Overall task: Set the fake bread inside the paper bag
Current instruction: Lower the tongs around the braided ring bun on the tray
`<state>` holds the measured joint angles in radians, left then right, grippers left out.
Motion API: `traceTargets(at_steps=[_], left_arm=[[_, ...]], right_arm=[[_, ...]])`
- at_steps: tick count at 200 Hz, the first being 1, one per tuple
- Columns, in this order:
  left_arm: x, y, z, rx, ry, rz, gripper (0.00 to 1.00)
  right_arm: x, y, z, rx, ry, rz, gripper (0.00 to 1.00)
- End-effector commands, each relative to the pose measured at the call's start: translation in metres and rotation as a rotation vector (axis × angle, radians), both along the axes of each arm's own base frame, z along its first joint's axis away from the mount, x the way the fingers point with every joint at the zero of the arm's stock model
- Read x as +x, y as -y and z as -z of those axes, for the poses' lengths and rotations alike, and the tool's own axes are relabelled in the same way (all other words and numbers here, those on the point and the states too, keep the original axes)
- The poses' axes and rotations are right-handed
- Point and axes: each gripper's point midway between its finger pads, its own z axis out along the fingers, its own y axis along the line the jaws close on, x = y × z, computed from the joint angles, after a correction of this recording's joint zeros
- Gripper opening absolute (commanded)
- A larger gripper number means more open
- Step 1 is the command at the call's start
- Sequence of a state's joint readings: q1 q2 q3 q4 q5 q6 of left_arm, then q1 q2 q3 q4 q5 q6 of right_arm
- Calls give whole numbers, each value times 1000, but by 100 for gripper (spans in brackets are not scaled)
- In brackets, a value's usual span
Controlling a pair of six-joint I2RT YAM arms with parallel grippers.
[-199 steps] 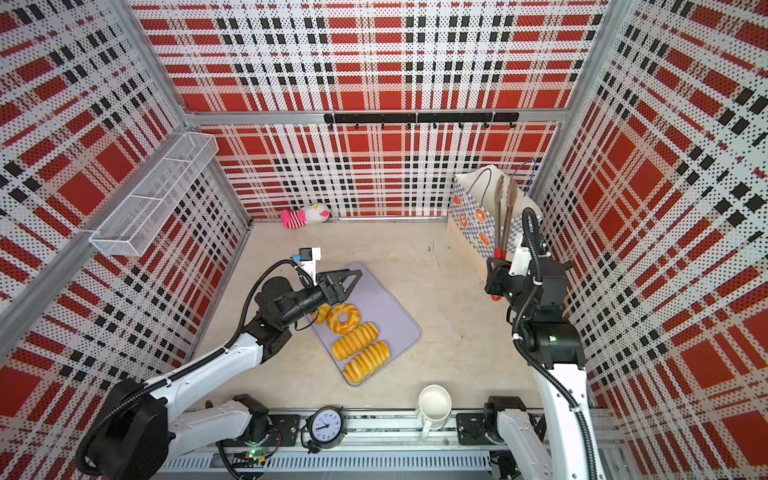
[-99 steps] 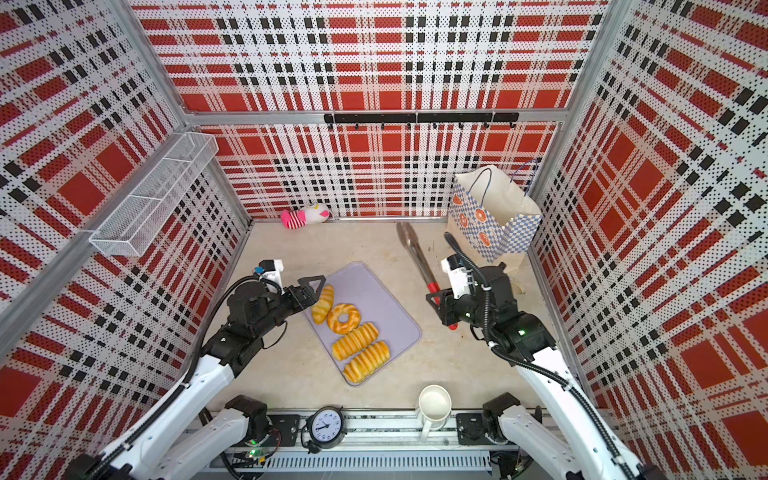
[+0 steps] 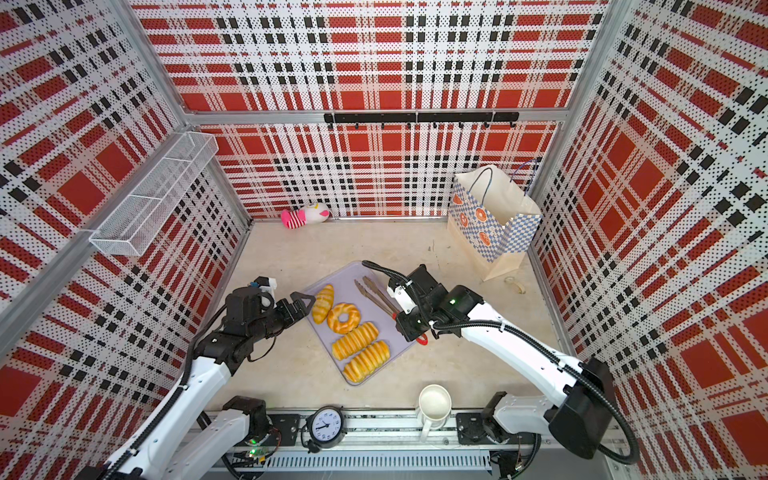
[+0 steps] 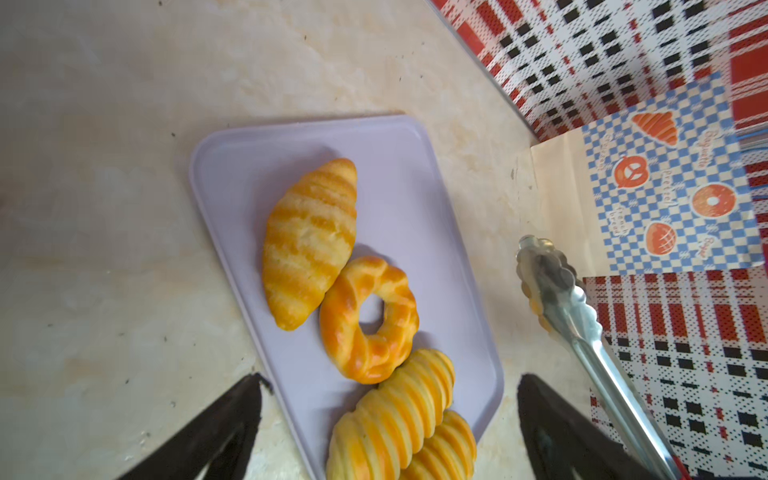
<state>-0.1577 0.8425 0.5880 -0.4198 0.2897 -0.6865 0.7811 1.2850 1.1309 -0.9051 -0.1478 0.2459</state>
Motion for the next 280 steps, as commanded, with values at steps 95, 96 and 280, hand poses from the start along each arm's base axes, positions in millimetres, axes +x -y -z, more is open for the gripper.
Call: traceTargets(at_steps=[95,96,280], left_arm=[[-27,31,34,-10,-170,166,98],[-27,31,34,-10,-169,166,98],[-28,30,22,-16,-119,155,98]], right_arm=[[-9,-27,18,-70,-99,-175,25],[-9,-27,18,-70,-99,-177,25],[22,-50,41,-168,-49,-193,25]])
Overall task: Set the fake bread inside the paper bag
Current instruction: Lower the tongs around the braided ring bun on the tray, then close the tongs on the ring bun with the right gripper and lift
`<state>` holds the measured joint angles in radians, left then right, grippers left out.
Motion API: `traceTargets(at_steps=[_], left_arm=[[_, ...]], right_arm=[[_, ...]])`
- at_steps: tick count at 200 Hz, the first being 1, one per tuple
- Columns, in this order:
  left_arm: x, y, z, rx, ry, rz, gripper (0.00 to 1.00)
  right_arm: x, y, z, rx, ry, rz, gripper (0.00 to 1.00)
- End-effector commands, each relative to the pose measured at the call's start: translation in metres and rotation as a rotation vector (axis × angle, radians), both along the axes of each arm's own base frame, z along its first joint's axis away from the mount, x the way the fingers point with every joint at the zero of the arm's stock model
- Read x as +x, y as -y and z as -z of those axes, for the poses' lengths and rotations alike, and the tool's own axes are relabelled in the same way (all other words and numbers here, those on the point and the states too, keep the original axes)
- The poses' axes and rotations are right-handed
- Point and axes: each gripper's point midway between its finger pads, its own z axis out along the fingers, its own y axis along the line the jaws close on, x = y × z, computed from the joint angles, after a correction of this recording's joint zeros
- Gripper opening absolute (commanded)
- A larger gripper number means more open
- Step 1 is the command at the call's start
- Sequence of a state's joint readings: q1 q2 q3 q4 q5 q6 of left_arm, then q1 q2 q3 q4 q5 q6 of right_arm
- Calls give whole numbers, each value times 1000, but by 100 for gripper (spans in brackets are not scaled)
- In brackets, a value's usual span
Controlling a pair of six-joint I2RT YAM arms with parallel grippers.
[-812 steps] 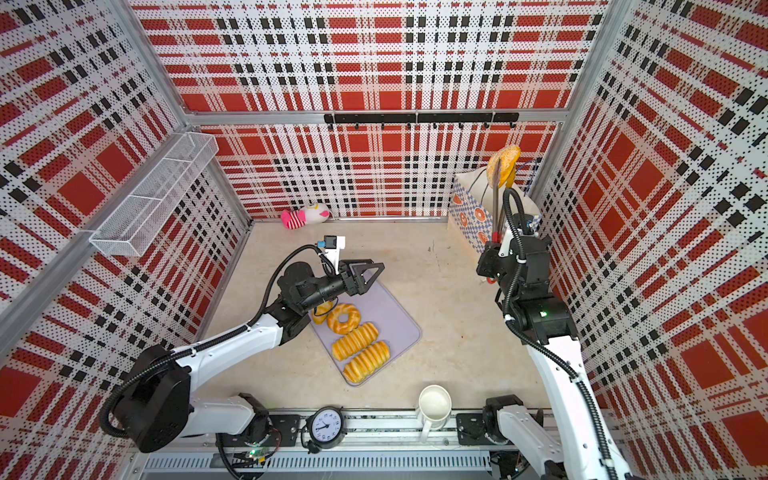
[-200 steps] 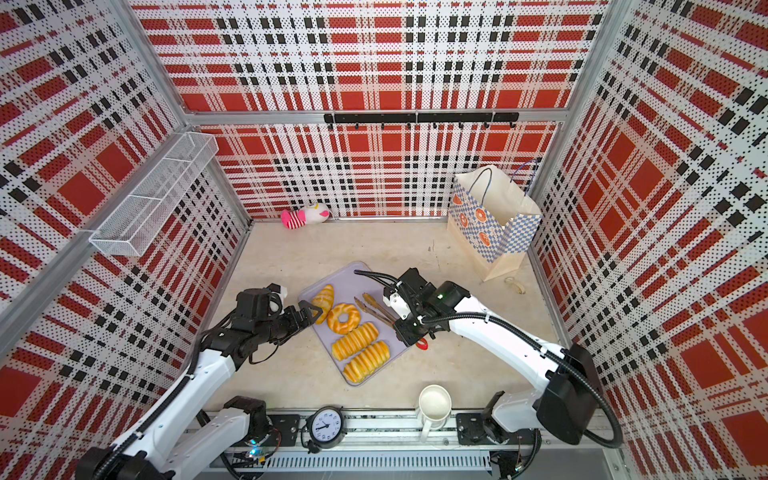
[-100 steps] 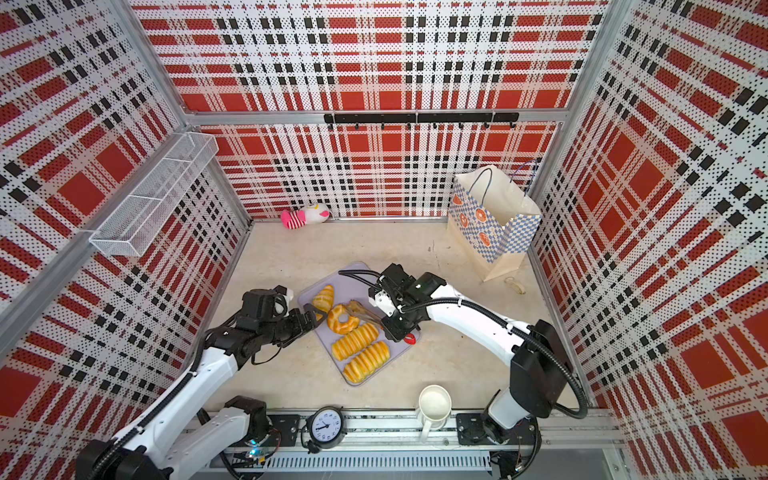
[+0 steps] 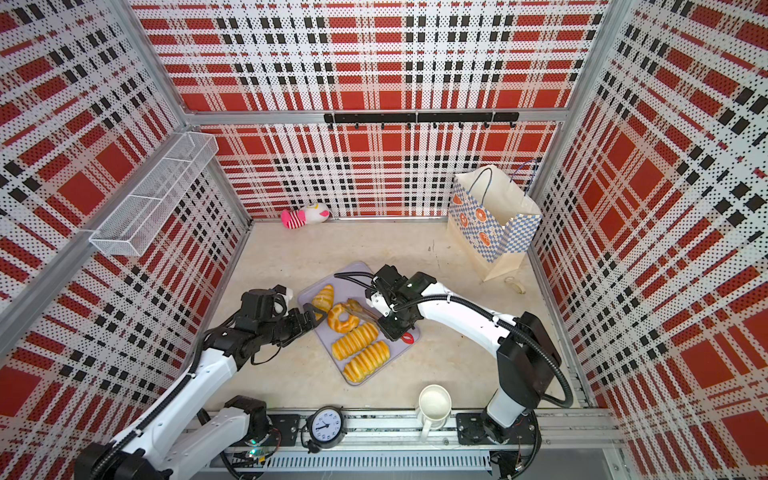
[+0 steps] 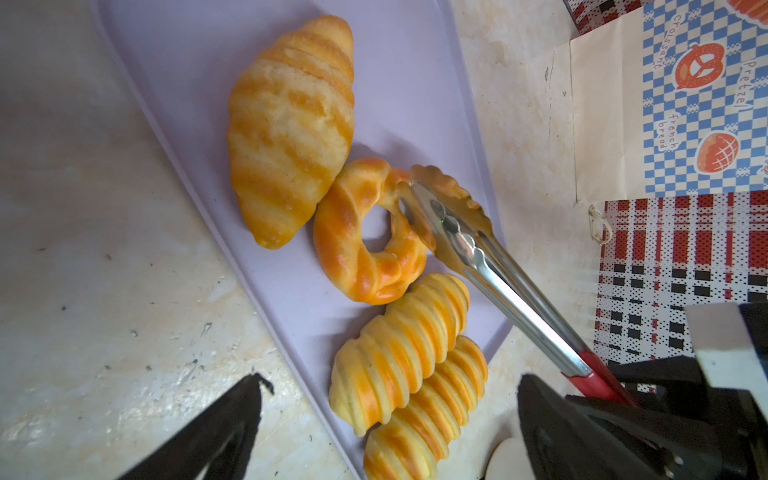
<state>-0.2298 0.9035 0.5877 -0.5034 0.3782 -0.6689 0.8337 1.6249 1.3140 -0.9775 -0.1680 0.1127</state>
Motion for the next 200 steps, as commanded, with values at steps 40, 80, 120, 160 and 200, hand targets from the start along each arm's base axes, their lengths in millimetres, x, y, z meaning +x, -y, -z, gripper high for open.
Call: traceTargets(at_steps=[40,80,120,160,200], left_arm=[[-3,0,-8,-1,41,8,98],[-3,1,-6,-2,29,11,98],[-3,1,-4,0,24,13,98],[-3,1,-4,-1,25,11,98],[-3,1,-5,-1,26,8,98]], right_arm=[[16,-7,-33,50,131,18,25],[14,4,-33,8,139,24,29],[10,-2,-19,-5,86,-8,29],[12,-6,-14,-16,66,-26,29],[10,-6,-7,-33,42,-34,29]])
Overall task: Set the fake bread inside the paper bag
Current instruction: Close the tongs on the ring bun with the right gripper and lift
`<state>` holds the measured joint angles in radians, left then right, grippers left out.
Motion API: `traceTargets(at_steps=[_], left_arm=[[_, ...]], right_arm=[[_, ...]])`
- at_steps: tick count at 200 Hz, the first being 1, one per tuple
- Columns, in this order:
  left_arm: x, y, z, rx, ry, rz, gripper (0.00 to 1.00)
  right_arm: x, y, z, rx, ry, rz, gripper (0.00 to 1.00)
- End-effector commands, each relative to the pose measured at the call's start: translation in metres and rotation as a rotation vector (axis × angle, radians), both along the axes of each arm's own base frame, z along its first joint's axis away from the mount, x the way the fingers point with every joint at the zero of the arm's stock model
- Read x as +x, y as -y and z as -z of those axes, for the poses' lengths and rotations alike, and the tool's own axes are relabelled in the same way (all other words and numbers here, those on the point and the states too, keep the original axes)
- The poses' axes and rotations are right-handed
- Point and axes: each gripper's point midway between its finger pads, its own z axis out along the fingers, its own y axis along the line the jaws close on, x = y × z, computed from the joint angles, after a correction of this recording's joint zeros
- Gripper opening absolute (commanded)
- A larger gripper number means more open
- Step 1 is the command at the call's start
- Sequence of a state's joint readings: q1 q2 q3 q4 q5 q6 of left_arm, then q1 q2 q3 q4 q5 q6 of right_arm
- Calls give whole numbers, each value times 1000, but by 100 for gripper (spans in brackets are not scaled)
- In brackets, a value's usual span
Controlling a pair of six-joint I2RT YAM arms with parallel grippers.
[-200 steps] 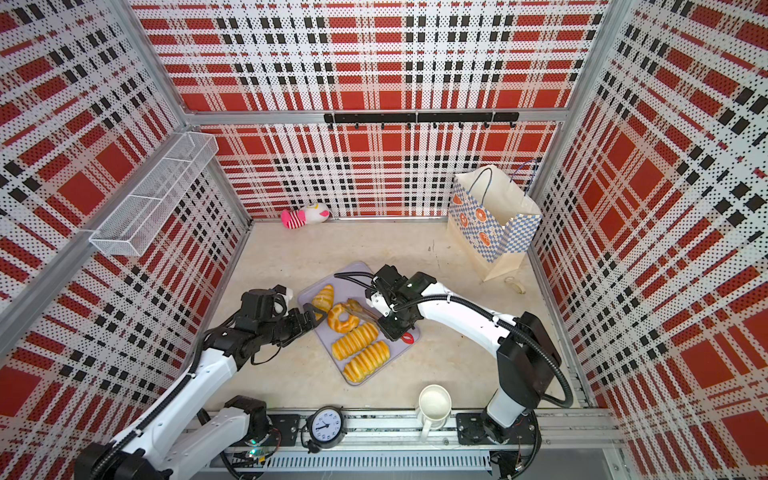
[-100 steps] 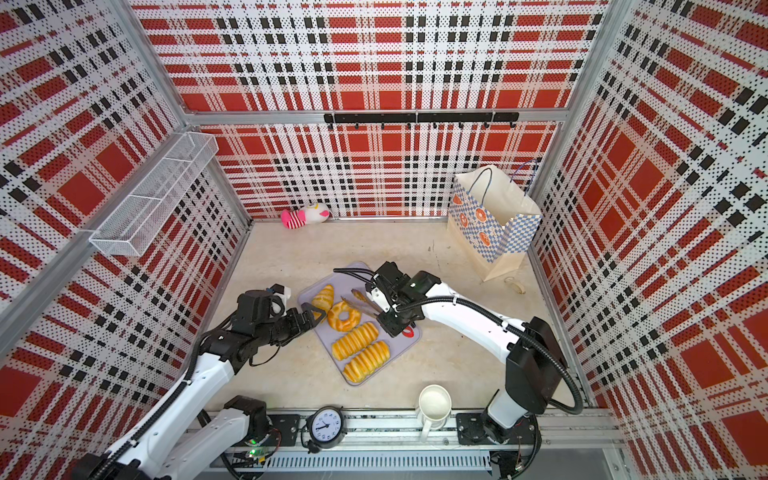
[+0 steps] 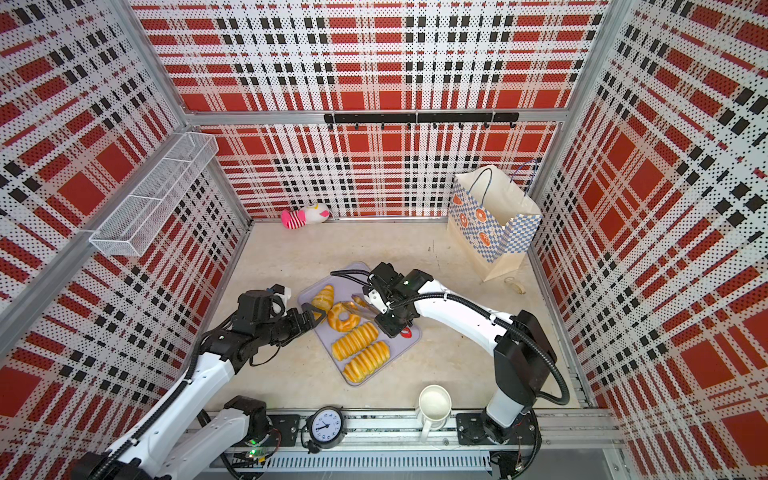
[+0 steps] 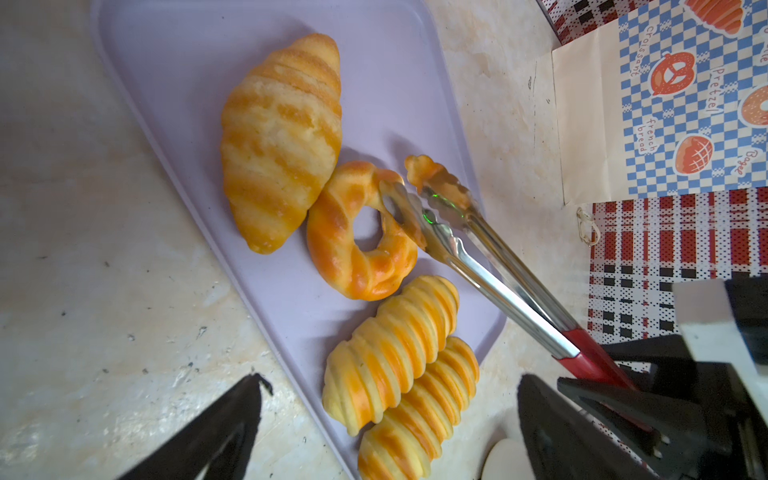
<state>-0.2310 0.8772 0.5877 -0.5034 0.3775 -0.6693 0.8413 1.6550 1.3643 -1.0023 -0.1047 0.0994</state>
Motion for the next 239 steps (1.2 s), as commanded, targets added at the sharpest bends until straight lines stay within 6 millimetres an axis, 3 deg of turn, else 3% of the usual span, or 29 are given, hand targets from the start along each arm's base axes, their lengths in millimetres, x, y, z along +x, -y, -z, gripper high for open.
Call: traceTargets(at_steps=[1,68,126,175,211,239], left_arm=[[-2,1,2,5,0,8,98],[-2,0,4,7,-7,5,98],[-3,0,4,9,-8,5,98],[-2,-1,4,13,-10,0,98],[2,-3,0,18,9,-15,98],[10,3,-17,-31,90,-10,98]], right_arm=[[-1,-6,-4,11,-5,-32,29],[-4,5,-6,-15,10,-18,29],[-1,-1,3,-25,-6,-40,29],[-4,1,5,-20,-9,-30,22],[0,4,-9,23,52,8,19],[7,6,-28,75,126,63,19]])
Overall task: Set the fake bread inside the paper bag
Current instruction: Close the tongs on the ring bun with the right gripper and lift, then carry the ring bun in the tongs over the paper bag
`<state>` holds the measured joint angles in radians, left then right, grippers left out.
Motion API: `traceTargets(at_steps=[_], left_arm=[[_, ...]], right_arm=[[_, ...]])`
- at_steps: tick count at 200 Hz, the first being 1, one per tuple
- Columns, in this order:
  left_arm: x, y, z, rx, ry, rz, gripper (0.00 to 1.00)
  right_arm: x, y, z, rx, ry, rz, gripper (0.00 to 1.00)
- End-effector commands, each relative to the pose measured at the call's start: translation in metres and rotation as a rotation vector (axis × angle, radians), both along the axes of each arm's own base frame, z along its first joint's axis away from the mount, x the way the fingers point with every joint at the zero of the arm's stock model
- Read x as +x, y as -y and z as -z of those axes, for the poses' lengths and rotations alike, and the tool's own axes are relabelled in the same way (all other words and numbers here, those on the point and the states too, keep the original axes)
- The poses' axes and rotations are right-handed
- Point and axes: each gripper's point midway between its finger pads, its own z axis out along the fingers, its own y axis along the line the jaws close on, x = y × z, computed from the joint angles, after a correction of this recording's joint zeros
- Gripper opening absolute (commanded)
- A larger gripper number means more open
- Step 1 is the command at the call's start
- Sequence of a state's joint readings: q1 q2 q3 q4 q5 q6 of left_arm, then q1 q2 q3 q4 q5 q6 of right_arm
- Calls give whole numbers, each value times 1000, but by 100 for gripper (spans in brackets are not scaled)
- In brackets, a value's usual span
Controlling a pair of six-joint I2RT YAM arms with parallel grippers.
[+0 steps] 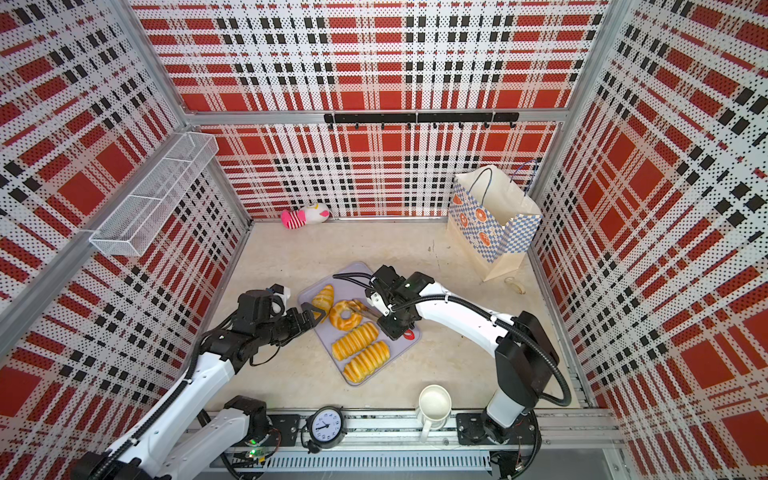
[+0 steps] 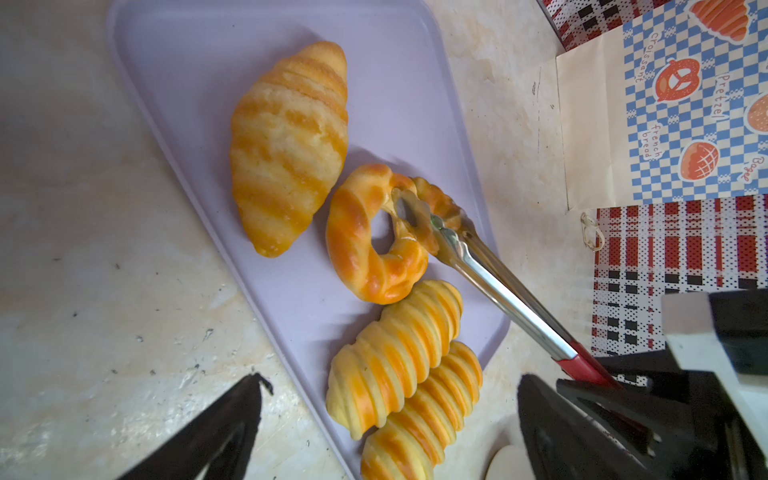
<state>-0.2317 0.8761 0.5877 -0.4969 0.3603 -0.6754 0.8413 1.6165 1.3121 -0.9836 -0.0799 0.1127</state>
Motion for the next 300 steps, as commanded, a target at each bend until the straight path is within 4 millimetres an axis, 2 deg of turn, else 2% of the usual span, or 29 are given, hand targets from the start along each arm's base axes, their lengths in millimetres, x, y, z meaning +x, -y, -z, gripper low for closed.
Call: traceTargets(at_steps=[1,28,53,58,90,118,147,170,202,233,262,300], left_arm=[[8,5,-18,-40,87,7,98],[15,13,-40,-128,191,3,98],[25,19,-69,-196,309,4,98],[22,29,-75,-210,330,38,98],[30,48,-107,-254,444,77,98],[38,70,-127,-292,507,116,98],[40,102,-156,-341,596,174,98],[39,129,-176,-353,660,227,98],[38,160,-193,-352,708,296,98],[41,182,-196,-337,749,360,98],[47,198,-199,-366,782,403,98],[58,217,-202,-374,826,451,98]], right_arm=[[10,-3,-30,85,110,42,19],[14,1,-54,148,183,95,19],[18,11,-80,191,259,154,19],[19,14,-85,200,274,167,19],[25,35,-130,288,395,262,19],[27,65,-167,349,510,346,19],[27,102,-202,410,601,438,18],[30,137,-231,416,712,552,17],[32,179,-265,383,834,675,16],[42,205,-280,363,899,753,16],[63,223,-282,384,929,819,16],[88,262,-281,384,951,948,15]])
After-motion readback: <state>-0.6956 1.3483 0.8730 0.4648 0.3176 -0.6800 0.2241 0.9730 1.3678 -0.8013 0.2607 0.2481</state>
